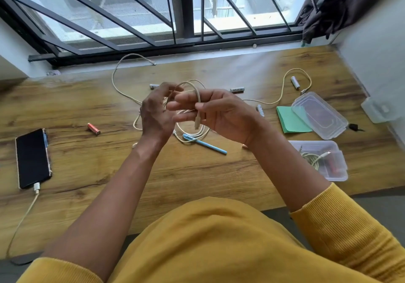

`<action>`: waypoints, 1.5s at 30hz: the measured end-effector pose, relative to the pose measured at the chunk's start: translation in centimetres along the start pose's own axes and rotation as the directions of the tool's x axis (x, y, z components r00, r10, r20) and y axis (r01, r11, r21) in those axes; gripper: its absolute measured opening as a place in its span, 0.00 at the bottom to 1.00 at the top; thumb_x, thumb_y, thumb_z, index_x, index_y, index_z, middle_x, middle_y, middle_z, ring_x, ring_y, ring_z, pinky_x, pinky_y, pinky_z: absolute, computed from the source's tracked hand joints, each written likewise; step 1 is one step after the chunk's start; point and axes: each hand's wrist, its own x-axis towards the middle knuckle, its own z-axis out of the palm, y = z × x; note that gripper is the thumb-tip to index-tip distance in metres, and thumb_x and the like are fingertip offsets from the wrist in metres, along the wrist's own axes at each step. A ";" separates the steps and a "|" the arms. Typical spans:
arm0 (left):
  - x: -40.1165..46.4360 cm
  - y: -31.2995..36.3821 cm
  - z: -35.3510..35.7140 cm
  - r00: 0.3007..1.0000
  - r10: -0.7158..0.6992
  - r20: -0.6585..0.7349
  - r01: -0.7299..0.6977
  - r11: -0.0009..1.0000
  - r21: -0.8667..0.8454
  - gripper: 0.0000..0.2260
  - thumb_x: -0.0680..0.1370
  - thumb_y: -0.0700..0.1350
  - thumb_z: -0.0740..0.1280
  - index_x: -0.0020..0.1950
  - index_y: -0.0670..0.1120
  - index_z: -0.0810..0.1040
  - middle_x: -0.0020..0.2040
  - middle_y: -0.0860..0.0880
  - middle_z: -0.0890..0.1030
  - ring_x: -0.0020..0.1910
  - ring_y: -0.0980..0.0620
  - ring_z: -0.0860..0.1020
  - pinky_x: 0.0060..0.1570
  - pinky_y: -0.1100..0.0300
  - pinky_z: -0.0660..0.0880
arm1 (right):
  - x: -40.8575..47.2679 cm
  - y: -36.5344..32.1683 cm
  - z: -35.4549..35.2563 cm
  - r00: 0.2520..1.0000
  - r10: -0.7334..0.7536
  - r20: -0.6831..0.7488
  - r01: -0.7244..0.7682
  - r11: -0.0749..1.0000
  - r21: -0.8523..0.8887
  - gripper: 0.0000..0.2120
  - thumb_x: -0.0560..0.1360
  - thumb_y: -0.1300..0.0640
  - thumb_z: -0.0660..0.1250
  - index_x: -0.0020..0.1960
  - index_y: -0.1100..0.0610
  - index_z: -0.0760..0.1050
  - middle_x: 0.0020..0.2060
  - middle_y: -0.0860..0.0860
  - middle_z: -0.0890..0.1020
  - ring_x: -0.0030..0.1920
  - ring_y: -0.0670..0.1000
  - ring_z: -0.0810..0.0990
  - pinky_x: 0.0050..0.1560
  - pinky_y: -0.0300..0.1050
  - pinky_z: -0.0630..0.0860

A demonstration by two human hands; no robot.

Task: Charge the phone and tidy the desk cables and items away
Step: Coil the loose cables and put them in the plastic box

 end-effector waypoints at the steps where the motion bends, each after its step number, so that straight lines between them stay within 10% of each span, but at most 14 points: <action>1: 0.2 0.0 0.1 1.000 0.007 -0.015 -0.007 1.000 -0.009 0.09 0.79 0.45 0.74 0.58 0.51 0.82 0.49 0.55 0.86 0.50 0.55 0.85 0.47 0.51 0.82 | -0.2 0.1 -0.1 1.000 0.021 -0.001 -0.021 1.000 -0.022 0.22 0.80 0.74 0.55 0.73 0.74 0.68 0.67 0.70 0.77 0.63 0.66 0.81 0.75 0.64 0.68; 7: 1.1 -0.1 0.8 0.999 0.025 -0.024 -0.024 0.998 0.053 0.12 0.80 0.38 0.73 0.59 0.53 0.83 0.51 0.55 0.86 0.52 0.55 0.84 0.51 0.48 0.82 | -0.5 0.1 -0.5 0.999 0.033 -0.023 -0.031 0.995 0.091 0.23 0.77 0.73 0.55 0.70 0.72 0.73 0.60 0.68 0.81 0.54 0.62 0.86 0.65 0.52 0.77; 22: -2.0 0.6 3.3 0.953 0.124 0.276 -0.141 0.989 0.046 0.12 0.82 0.40 0.69 0.63 0.51 0.85 0.56 0.55 0.86 0.54 0.57 0.83 0.55 0.50 0.82 | 2.0 -3.2 -3.2 0.808 -0.271 -0.523 0.424 0.884 0.196 0.25 0.81 0.78 0.51 0.75 0.63 0.61 0.72 0.66 0.75 0.73 0.63 0.76 0.78 0.54 0.67; 29: -1.2 2.1 3.1 0.930 0.179 0.321 -0.196 0.980 0.020 0.10 0.81 0.50 0.71 0.60 0.52 0.88 0.44 0.56 0.81 0.47 0.55 0.79 0.49 0.53 0.77 | 2.5 -2.0 -3.4 0.736 -0.286 -0.614 0.269 0.955 -0.123 0.29 0.83 0.76 0.50 0.81 0.60 0.57 0.68 0.61 0.81 0.71 0.58 0.79 0.75 0.52 0.71; 35: 0.5 3.0 1.8 0.948 0.213 0.239 -0.232 0.971 0.055 0.20 0.78 0.41 0.71 0.70 0.50 0.81 0.40 0.57 0.73 0.40 0.52 0.74 0.44 0.57 0.74 | 1.9 -0.2 -3.3 0.732 -0.387 -0.561 0.076 0.864 -0.497 0.32 0.80 0.78 0.49 0.81 0.58 0.62 0.57 0.62 0.84 0.57 0.54 0.86 0.50 0.35 0.78; 45: 3.2 3.6 0.9 0.952 0.121 0.281 -0.076 0.983 -0.167 0.21 0.80 0.37 0.65 0.73 0.48 0.74 0.49 0.44 0.78 0.48 0.48 0.77 0.51 0.52 0.75 | 1.9 -0.1 -2.8 0.886 -0.188 -0.425 -0.228 0.621 -0.750 0.14 0.78 0.51 0.57 0.59 0.56 0.74 0.35 0.43 0.75 0.37 0.47 0.73 0.45 0.59 0.70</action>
